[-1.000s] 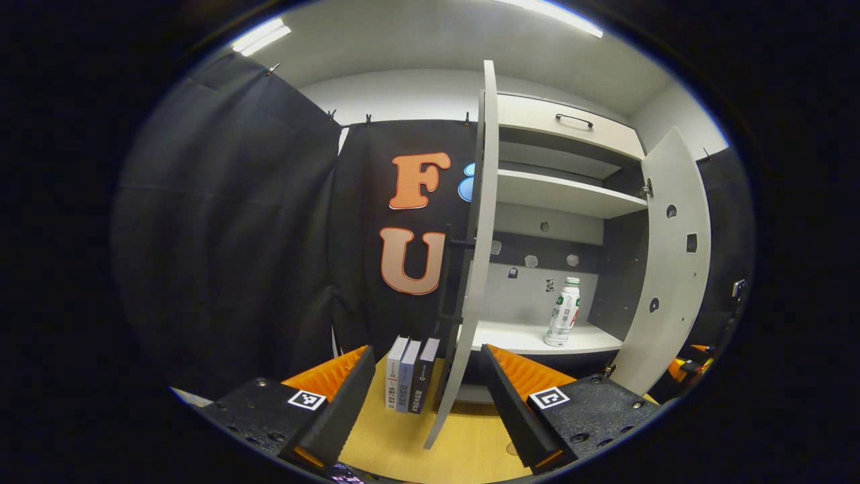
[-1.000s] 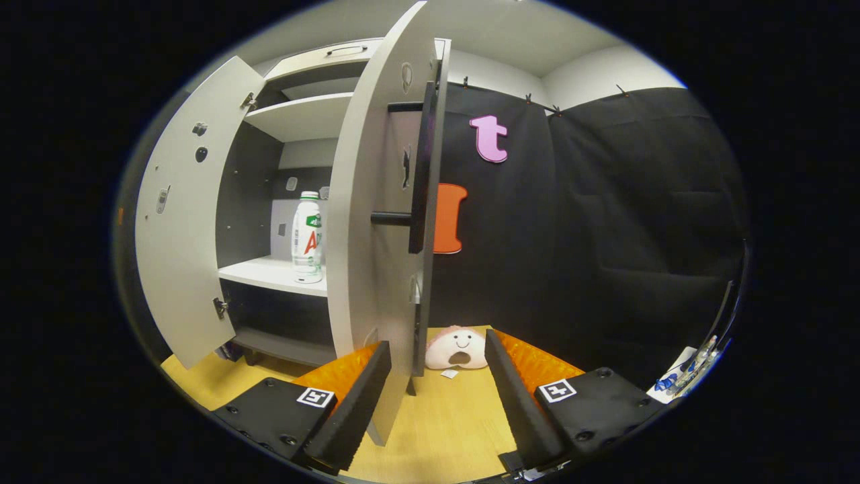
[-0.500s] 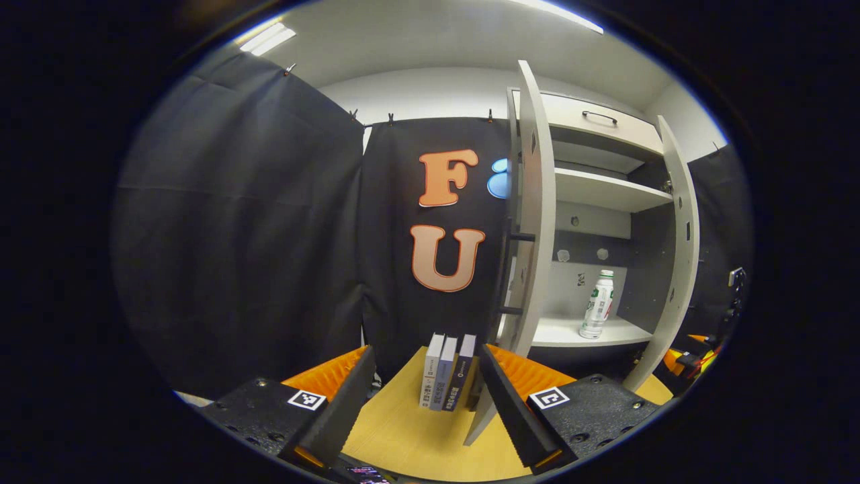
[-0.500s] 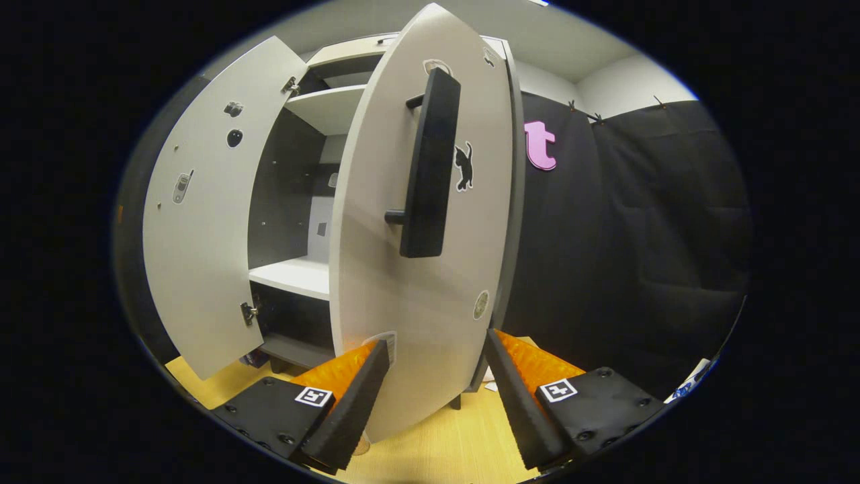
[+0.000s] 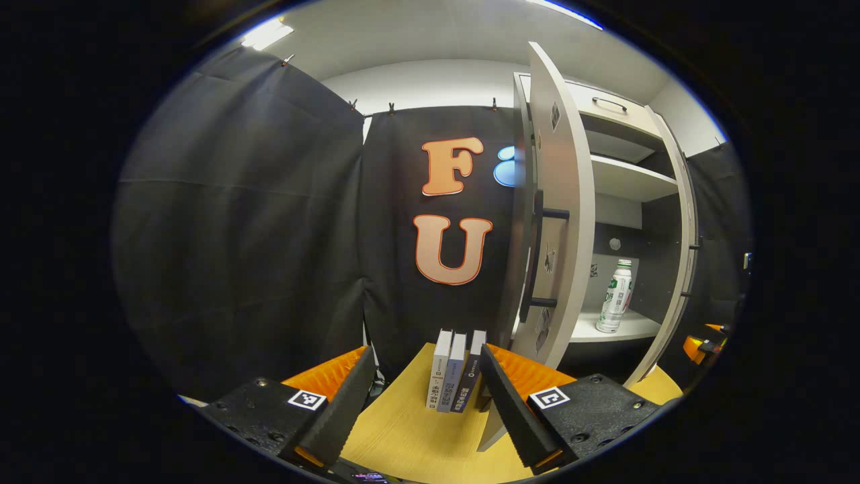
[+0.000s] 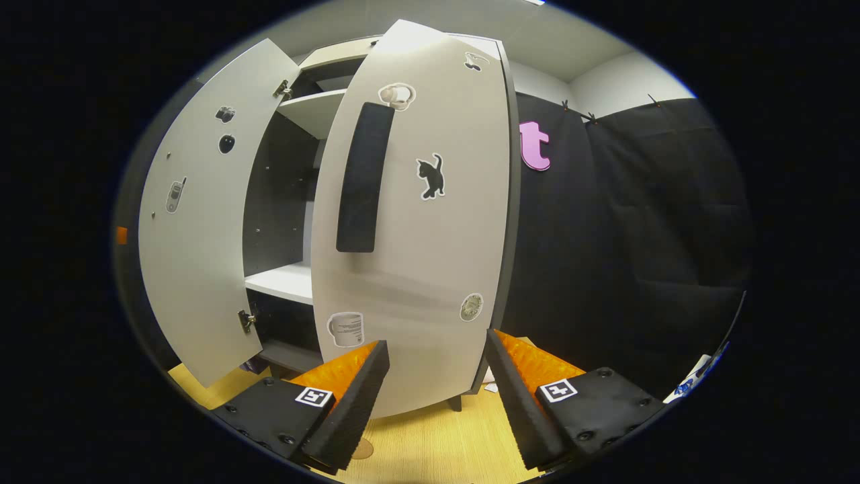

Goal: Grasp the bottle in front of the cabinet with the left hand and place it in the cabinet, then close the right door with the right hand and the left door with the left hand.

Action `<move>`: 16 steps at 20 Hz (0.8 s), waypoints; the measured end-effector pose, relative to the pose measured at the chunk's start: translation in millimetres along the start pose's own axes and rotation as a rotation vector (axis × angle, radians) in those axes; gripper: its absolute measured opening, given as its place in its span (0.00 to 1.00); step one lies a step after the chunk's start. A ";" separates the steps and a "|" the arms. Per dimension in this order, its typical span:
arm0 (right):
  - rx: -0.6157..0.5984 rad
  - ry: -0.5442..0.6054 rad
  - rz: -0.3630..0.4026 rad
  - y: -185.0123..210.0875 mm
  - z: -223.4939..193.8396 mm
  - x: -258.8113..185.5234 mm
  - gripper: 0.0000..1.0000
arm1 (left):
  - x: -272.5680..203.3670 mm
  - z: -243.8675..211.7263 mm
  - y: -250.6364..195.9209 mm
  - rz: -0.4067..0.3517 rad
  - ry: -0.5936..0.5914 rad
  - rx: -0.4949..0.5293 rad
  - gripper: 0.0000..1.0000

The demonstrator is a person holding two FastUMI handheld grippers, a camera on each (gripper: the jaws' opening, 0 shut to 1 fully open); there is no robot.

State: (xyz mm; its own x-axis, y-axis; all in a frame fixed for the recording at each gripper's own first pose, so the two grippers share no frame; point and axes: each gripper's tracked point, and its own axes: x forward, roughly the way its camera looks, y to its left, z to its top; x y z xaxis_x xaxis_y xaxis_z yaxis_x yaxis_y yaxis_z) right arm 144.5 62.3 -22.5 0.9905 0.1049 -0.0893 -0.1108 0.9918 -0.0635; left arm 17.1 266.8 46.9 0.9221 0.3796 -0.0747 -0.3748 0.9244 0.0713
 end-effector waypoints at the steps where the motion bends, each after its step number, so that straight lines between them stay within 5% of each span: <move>1: 0.001 -0.004 -0.002 -0.2 2.3 -1.9 0.89 | 4.7 -0.5 -0.8 -0.003 0.001 0.005 0.95; 3: 0.002 -0.008 -0.003 -1.4 7.7 -8.4 0.96 | 12.8 -1.4 -1.6 -0.008 -0.002 0.013 0.95; 16: 0.002 -0.036 -0.007 -7.4 31.4 -38.0 0.96 | 79.0 -25.3 -14.7 -0.045 0.004 0.044 0.95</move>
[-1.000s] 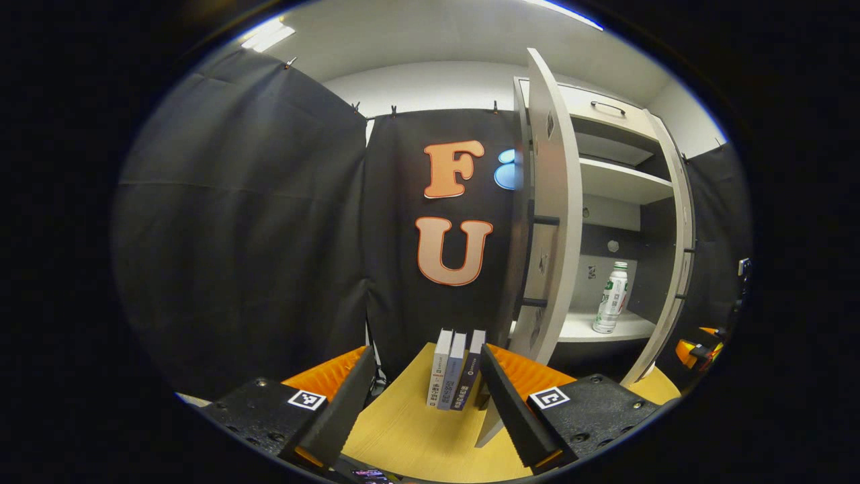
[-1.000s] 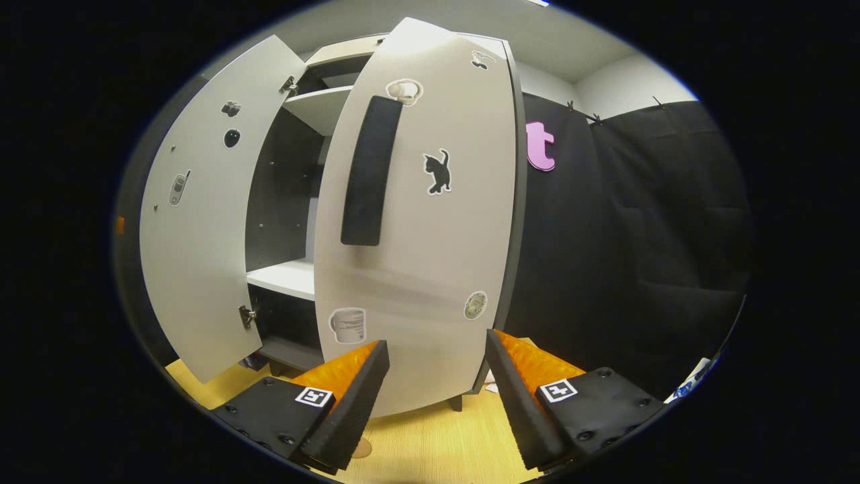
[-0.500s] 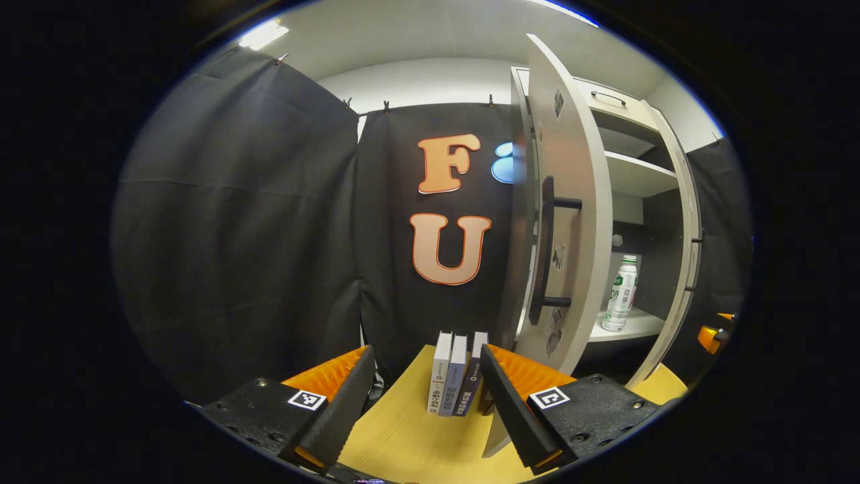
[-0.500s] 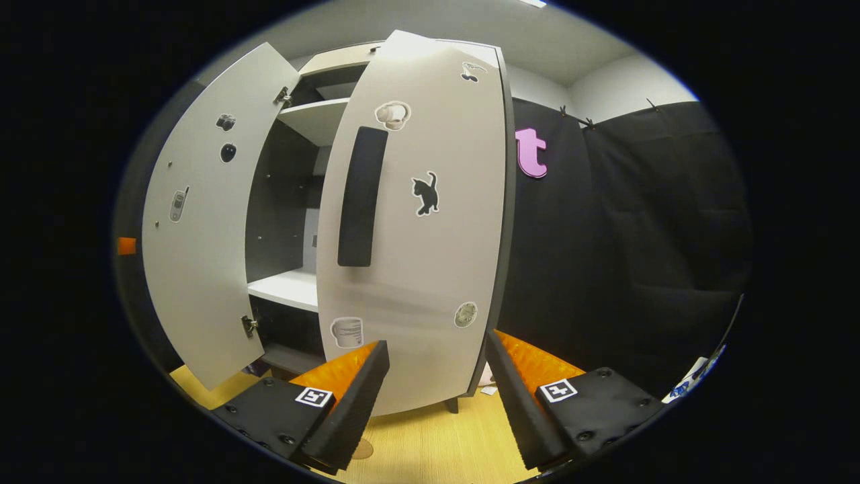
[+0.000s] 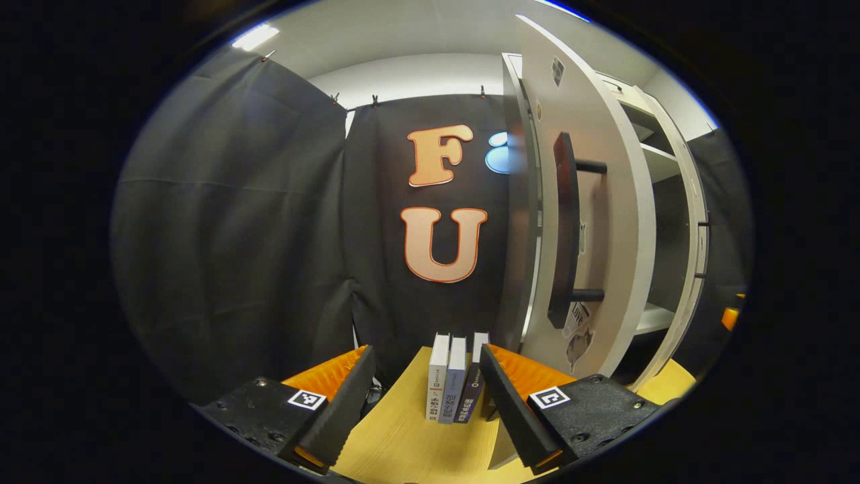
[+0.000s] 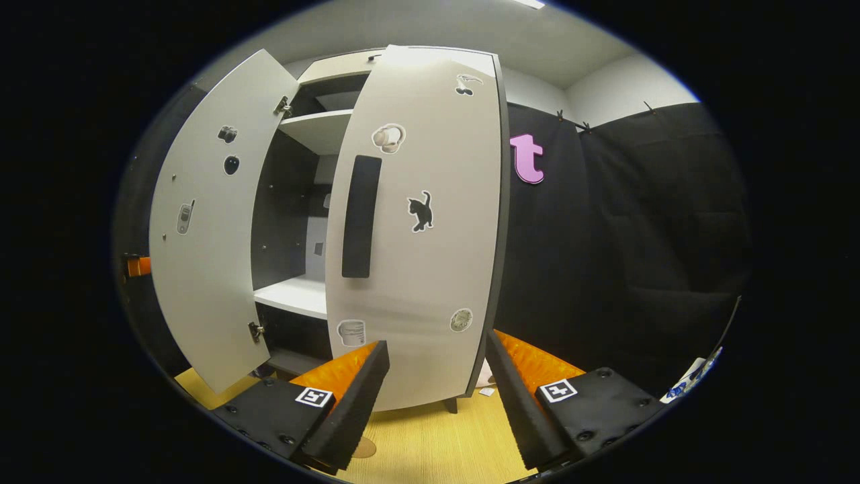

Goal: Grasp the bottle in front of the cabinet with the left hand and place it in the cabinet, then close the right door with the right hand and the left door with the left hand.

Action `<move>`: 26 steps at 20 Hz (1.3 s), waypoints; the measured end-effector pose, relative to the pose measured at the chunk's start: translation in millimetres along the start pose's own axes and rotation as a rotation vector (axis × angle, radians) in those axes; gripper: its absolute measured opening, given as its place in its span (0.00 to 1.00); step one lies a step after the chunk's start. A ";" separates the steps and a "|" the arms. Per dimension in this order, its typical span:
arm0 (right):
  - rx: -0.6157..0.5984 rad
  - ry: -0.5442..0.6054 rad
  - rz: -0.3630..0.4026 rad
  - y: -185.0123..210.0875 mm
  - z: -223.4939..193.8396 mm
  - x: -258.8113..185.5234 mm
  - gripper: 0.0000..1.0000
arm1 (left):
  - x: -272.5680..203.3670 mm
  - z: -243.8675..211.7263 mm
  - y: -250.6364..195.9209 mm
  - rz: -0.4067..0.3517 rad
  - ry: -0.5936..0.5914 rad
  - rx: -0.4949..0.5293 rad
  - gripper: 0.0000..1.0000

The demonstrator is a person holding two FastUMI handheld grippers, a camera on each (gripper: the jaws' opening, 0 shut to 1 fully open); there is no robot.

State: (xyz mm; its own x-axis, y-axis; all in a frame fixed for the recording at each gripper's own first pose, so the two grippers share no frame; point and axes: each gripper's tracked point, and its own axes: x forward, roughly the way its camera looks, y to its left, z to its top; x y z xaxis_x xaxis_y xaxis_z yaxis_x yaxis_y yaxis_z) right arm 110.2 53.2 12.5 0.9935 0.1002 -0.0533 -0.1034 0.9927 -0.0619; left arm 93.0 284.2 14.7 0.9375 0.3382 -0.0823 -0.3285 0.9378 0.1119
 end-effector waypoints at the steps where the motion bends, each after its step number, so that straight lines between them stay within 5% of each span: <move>1: -0.003 -0.004 -0.001 -1.1 2.2 -2.3 0.96 | 4.7 -2.1 -4.5 -0.011 0.000 0.005 0.95; 8: -0.008 -0.038 -0.033 -16.3 17.5 -15.4 0.96 | 13.3 -16.1 -33.2 -0.081 0.023 -0.006 0.95; 17: -0.009 -0.049 -0.014 -14.3 18.3 -13.3 0.96 | 5.2 -14.6 -42.3 -0.078 0.030 0.021 0.97; 18: -0.007 -0.052 -0.009 -13.6 19.0 -11.4 0.96 | 4.7 -13.4 -47.5 -0.081 0.025 0.035 0.90; 26: -0.012 -0.076 -0.018 -33.1 24.5 -19.4 0.96 | 1.4 -20.2 -109.0 -0.166 0.044 -0.019 0.94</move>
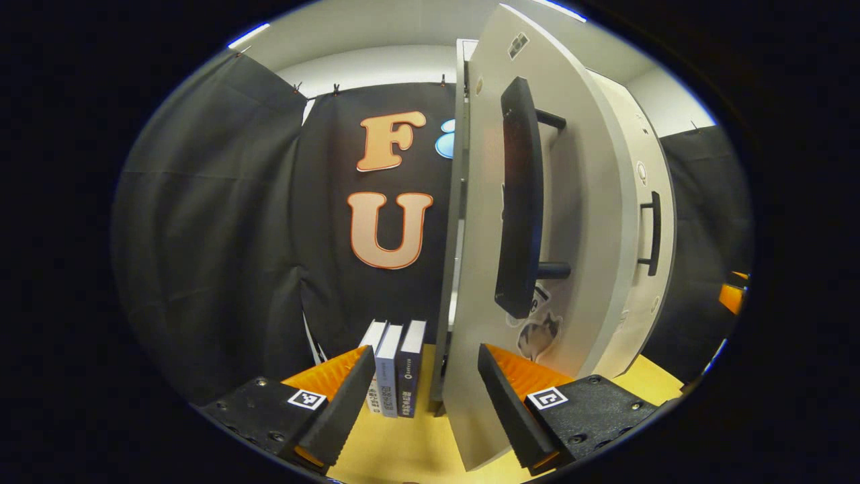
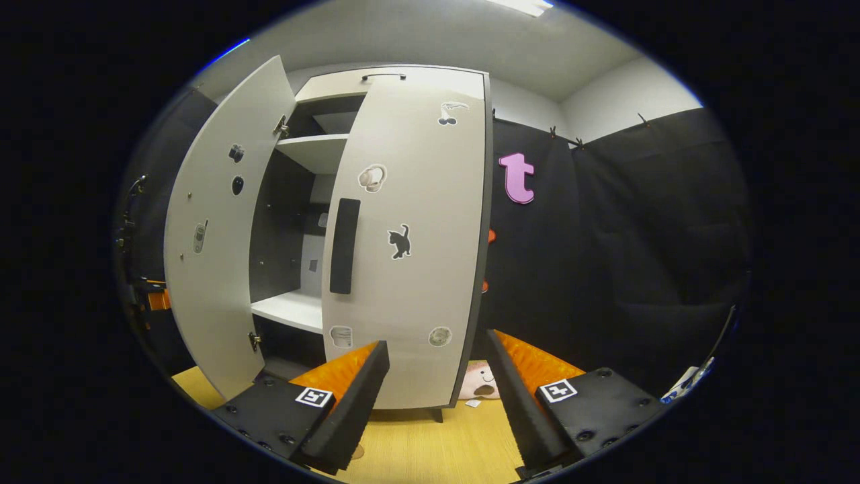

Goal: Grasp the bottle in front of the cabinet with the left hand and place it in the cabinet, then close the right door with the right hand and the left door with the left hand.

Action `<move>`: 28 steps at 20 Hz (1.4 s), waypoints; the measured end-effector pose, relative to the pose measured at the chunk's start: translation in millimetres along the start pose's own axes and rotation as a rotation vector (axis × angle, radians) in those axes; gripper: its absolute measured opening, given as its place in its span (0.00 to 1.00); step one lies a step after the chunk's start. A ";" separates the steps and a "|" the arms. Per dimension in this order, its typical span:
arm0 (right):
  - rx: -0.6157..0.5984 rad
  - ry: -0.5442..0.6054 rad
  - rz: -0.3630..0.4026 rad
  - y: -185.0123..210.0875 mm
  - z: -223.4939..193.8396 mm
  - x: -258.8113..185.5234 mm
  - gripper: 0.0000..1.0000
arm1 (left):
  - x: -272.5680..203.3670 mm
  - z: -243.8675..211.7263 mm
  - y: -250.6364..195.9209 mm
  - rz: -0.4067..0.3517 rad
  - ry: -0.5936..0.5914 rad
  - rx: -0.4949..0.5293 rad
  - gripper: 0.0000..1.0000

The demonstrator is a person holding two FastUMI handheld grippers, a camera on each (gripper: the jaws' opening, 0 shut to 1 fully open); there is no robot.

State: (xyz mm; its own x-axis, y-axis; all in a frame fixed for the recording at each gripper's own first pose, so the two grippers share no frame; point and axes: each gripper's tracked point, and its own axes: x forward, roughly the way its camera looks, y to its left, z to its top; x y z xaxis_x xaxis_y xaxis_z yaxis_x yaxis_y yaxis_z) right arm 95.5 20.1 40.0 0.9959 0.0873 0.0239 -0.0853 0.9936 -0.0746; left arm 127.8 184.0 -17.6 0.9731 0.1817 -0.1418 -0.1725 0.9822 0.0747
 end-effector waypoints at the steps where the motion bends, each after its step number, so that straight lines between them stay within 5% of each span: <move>1: 0.000 -0.004 -0.006 -4.7 0.6 -1.8 0.96 | 1.3 0.2 -7.4 -0.008 0.002 0.004 0.94; 17: -0.011 0.012 -0.053 -42.6 -13.1 -14.9 0.96 | 31.2 -4.8 -73.0 -0.086 0.038 0.001 0.90; 28: -0.013 0.050 -0.126 -83.6 -30.0 -20.0 0.96 | 102.1 1.6 -113.4 -0.135 0.009 0.010 0.90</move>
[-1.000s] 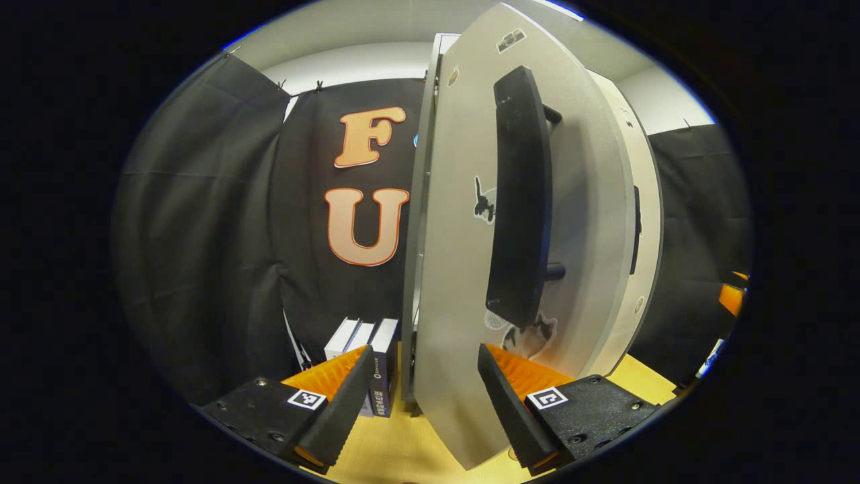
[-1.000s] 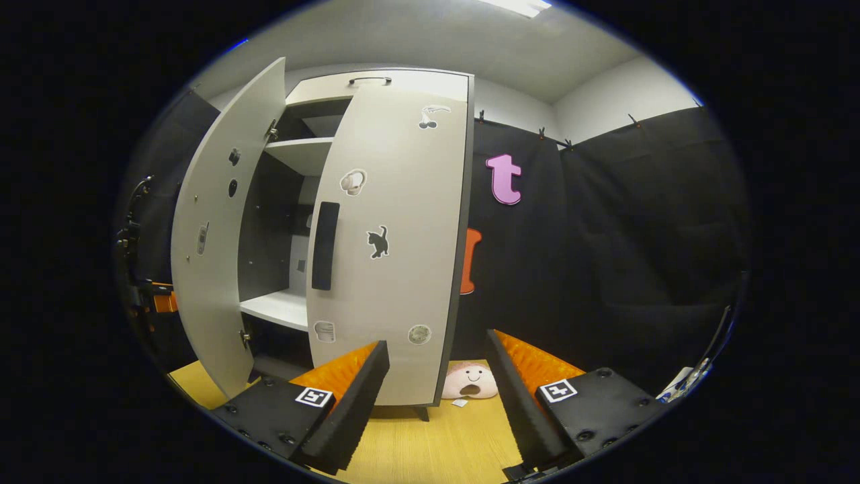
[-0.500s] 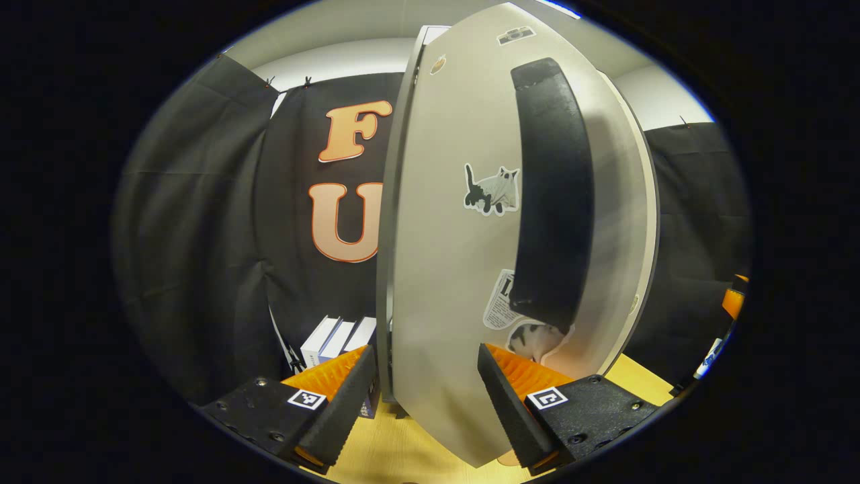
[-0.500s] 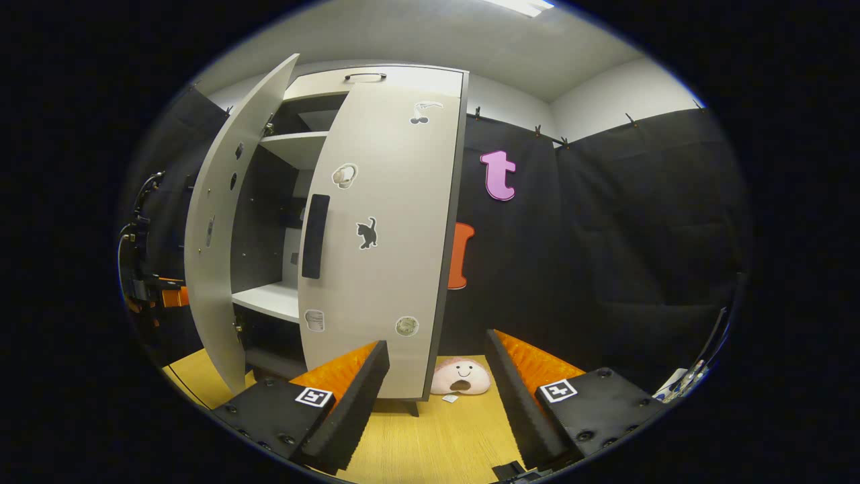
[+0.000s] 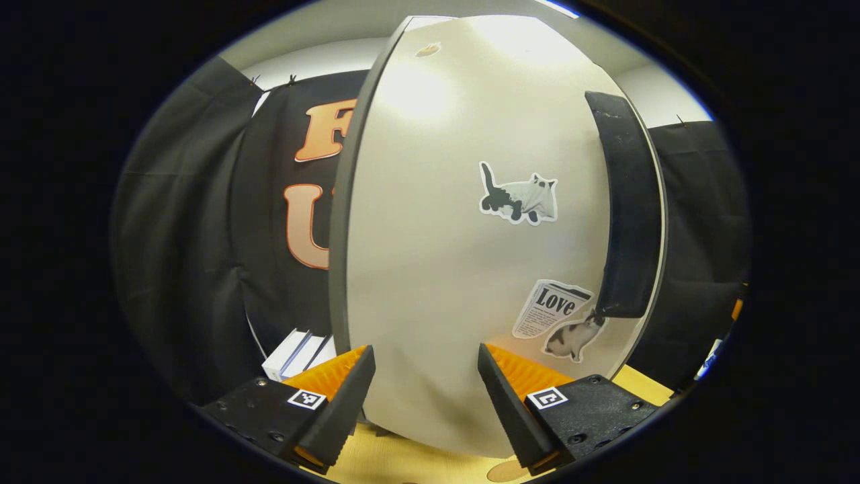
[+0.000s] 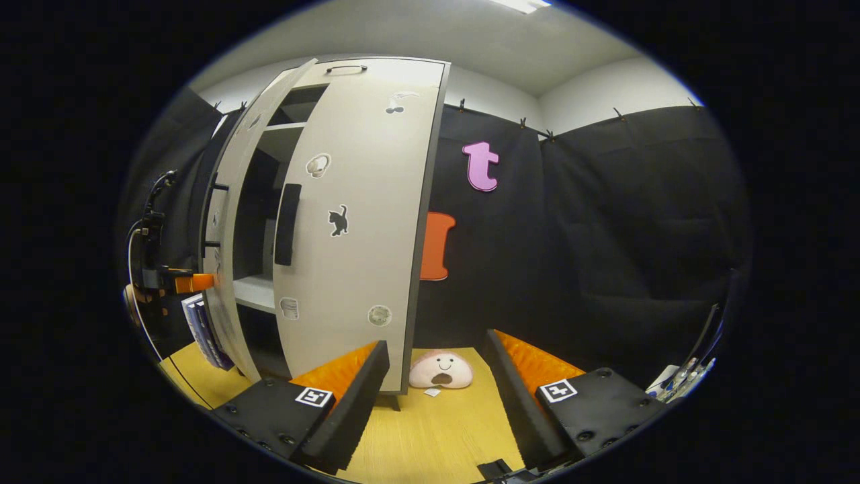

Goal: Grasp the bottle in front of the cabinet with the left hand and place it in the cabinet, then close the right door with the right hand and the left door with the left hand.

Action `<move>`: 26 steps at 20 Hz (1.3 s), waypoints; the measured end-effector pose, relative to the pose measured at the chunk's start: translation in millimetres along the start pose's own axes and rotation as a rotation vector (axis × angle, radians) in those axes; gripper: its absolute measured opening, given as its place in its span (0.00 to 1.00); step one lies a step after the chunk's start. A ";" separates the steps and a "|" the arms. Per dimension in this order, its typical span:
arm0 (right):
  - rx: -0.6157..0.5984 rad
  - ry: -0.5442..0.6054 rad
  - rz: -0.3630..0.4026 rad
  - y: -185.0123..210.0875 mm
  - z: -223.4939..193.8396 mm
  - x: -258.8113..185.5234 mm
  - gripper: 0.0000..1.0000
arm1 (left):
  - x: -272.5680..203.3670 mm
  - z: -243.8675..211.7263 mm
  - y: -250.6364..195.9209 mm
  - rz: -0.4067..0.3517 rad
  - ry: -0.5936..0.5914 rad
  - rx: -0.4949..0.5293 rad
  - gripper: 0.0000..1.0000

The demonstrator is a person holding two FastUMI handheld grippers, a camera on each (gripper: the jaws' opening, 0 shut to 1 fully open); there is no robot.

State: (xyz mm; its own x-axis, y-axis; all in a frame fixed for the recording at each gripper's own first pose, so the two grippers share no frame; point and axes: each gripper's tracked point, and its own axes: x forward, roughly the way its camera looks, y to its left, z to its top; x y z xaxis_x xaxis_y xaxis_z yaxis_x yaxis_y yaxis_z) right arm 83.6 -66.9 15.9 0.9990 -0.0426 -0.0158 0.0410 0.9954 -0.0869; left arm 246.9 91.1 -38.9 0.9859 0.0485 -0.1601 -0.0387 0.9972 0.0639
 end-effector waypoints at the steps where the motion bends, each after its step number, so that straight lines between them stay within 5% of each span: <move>1: -0.002 0.004 -0.006 -3.0 -2.1 0.1 0.96 | 4.6 -0.7 -1.6 -0.001 -0.003 0.001 0.94; 17: -0.002 0.052 0.001 -9.1 -10.8 15.6 0.96 | 15.3 -5.5 -12.0 -0.019 0.033 0.001 0.94; 26: 0.027 0.021 0.042 1.5 4.8 6.3 0.96 | -44.4 16.0 5.8 -0.013 0.049 -0.051 0.94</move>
State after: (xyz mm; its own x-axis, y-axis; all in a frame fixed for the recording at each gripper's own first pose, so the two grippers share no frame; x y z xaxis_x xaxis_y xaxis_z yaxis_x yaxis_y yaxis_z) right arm 90.0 -65.3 20.4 0.9992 -0.0024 -0.0399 0.0001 0.9982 -0.0592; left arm 205.6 93.8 -15.7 0.9772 0.0373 -0.2089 -0.0358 0.9993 0.0114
